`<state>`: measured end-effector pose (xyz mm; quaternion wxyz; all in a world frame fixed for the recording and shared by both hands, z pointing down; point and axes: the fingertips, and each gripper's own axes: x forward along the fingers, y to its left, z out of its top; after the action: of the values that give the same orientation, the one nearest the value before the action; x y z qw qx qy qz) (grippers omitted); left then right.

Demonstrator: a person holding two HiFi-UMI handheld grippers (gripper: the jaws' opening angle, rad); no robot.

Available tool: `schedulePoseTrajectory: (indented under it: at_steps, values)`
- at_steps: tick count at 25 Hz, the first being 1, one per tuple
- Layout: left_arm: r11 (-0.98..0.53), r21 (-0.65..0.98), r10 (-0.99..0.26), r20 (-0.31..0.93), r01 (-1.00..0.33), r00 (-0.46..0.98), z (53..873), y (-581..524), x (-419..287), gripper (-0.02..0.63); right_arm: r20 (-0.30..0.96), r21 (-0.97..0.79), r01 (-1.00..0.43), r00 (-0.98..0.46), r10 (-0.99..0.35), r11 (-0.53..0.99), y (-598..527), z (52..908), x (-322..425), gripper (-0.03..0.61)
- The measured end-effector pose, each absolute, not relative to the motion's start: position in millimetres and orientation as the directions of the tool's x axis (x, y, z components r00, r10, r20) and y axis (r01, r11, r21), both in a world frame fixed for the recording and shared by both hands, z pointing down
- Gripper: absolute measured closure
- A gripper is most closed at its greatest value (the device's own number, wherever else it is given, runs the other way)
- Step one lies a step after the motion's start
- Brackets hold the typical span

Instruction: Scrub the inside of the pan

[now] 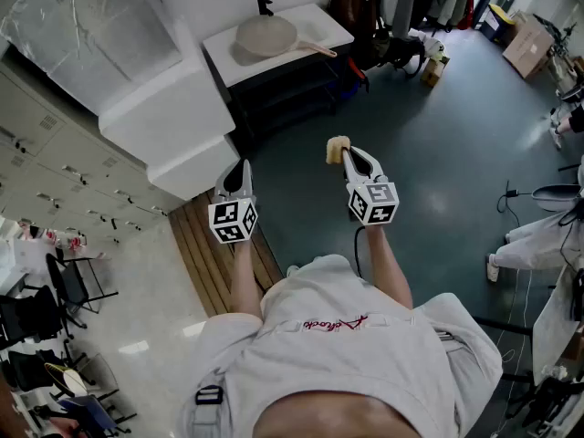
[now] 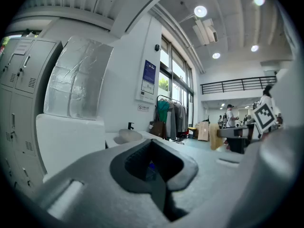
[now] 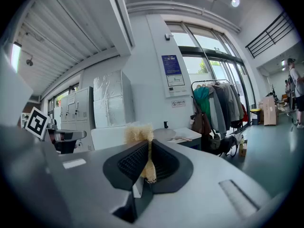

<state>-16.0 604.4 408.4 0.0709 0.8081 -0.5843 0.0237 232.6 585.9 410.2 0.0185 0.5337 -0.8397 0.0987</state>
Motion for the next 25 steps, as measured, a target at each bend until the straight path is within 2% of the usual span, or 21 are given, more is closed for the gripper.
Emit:
schedulePoseTrajectory:
  at_steps: [25]
  values:
    - [-0.299, 0.073, -0.942, 0.134, -0.951, 0.307, 411.7, 605.1, 38.9, 0.615, 0.136, -0.188, -0.872, -0.480, -0.867, 0.453, 581.3, 421.4, 267.9, 0.549]
